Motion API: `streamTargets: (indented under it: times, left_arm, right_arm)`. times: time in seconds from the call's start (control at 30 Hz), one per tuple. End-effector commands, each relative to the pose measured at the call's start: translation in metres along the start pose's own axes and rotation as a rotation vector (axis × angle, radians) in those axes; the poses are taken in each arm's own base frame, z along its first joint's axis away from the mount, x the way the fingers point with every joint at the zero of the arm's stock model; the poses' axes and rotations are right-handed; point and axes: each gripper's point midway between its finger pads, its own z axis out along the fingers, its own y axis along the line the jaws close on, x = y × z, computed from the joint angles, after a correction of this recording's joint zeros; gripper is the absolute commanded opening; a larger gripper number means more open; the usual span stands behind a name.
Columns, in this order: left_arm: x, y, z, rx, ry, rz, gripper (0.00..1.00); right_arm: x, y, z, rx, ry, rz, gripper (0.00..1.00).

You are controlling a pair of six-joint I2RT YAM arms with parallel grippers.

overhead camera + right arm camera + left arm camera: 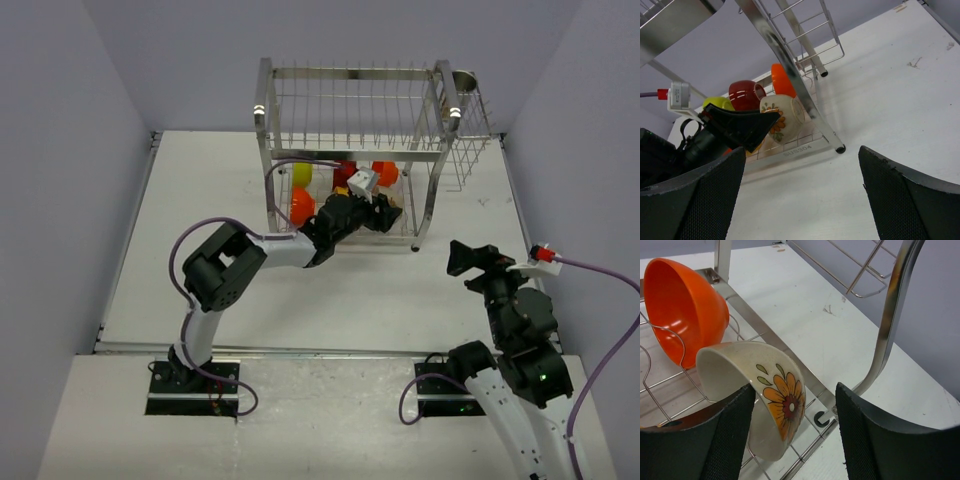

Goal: Unload the bowls from the dish rack

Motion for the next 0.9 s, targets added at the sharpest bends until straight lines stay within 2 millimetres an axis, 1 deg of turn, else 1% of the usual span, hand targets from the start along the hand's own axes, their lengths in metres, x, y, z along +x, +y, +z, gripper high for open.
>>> streamTargets:
  times: [0.0,0.07,0.1,0.13,0.27,0.3,0.37,0.4,0.47,0.5,0.57,0.6,0.7,0.73,0.87]
  left_arm:
    - [0.005,0.005,0.01,0.02,0.033,-0.048,0.66]
    - [0.01,0.007,0.012,0.024,0.043,-0.055,0.59]
    - [0.007,0.007,0.015,0.032,0.039,-0.062,0.57]
    - [0.014,0.007,0.016,0.034,0.05,-0.064,0.54]
    - [0.015,0.008,0.022,0.044,0.051,-0.072,0.47]
    - [0.016,0.006,0.022,0.051,0.052,-0.072,0.39]
    - [0.017,0.007,0.024,0.056,0.054,-0.072,0.29]
    - [0.017,0.006,0.023,0.063,0.054,-0.072,0.2]
    - [0.014,0.005,0.022,0.076,0.043,-0.074,0.1]
    - [0.014,0.004,0.021,0.085,0.04,-0.077,0.0]
    - [0.011,0.001,0.018,0.104,0.027,-0.077,0.0]
    - [0.006,0.001,0.016,0.11,0.016,-0.077,0.0]
    - [0.003,-0.001,0.011,0.113,-0.002,-0.077,0.0]
    - [-0.002,-0.002,0.01,0.115,-0.012,-0.074,0.0]
    - [-0.01,-0.004,0.003,0.126,-0.044,-0.062,0.0]
  right_arm:
    - [-0.004,0.006,0.0,-0.032,-0.016,-0.007,0.95]
    - [-0.003,0.005,0.0,-0.03,-0.015,-0.006,0.95]
    - [-0.004,0.005,0.0,-0.027,-0.017,-0.006,0.95]
    - [-0.004,0.005,0.0,-0.028,-0.016,-0.006,0.95]
    - [-0.003,0.004,0.001,-0.025,-0.016,-0.005,0.95]
    - [-0.003,0.005,0.001,-0.025,-0.015,-0.007,0.95]
    - [-0.002,0.004,0.002,-0.021,-0.012,-0.007,0.95]
    - [-0.002,0.004,0.002,-0.023,-0.013,-0.008,0.95]
    - [-0.003,0.005,0.002,-0.023,-0.014,-0.006,0.95]
    - [-0.002,0.005,0.002,-0.025,-0.013,-0.008,0.95]
    - [-0.002,0.004,0.002,-0.023,-0.013,-0.008,0.95]
    - [-0.003,0.005,0.002,-0.025,-0.014,-0.007,0.95]
    - [-0.001,0.005,0.003,-0.027,-0.011,-0.01,0.95]
    - [-0.001,0.005,0.003,-0.027,-0.01,-0.01,0.95]
    - [0.0,0.006,0.004,-0.028,-0.004,-0.013,0.95]
